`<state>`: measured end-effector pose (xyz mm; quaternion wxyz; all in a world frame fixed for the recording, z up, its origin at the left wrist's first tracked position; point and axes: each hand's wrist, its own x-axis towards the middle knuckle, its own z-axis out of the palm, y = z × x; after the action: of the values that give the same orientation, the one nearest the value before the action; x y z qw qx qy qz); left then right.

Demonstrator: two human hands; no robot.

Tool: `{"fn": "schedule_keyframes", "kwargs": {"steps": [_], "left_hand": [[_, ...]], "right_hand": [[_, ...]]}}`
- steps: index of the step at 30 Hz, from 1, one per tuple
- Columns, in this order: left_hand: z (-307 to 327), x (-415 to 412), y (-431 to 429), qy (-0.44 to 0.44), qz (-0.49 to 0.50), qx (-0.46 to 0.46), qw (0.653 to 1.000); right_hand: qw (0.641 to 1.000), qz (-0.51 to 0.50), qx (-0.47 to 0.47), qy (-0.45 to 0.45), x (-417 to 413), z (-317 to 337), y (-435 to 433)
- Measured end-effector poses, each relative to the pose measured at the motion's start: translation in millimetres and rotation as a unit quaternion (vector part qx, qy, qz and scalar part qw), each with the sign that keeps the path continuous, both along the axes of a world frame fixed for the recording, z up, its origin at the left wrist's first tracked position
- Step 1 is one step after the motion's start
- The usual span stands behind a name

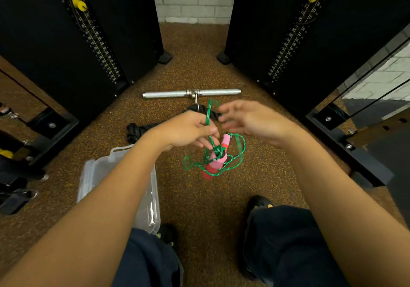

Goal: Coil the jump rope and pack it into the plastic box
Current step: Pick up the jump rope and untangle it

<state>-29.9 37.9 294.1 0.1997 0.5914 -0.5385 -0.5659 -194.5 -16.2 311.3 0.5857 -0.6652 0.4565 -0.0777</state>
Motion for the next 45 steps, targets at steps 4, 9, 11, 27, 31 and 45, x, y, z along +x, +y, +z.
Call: {"fn": "schedule_keyframes", "kwargs": {"steps": [4, 9, 11, 27, 31, 45], "left_hand": [[6, 4, -2, 0.063, 0.065, -0.025, 0.996], [10, 7, -5, 0.155, 0.159, -0.027, 0.975], [11, 7, -5, 0.179, 0.193, -0.021, 0.965], [9, 14, -4, -0.033, 0.102, -0.069, 0.992], [2, 21, -10, -0.08, 0.25, -0.102, 0.96], [-12, 28, -6, -0.333, 0.226, -0.028, 0.915]], "right_hand": [[0.933, 0.268, -0.07, 0.229, -1, -9, 10], [0.971, 0.186, -0.07, 0.135, 2, -13, 10], [0.978, 0.168, -0.066, 0.104, 1, -13, 7], [0.975, 0.148, -0.047, 0.16, -10, -6, 4], [0.967, 0.161, -0.009, 0.197, -14, 0, 6], [0.991, -0.078, -0.01, 0.104, -23, -6, -11]]}}
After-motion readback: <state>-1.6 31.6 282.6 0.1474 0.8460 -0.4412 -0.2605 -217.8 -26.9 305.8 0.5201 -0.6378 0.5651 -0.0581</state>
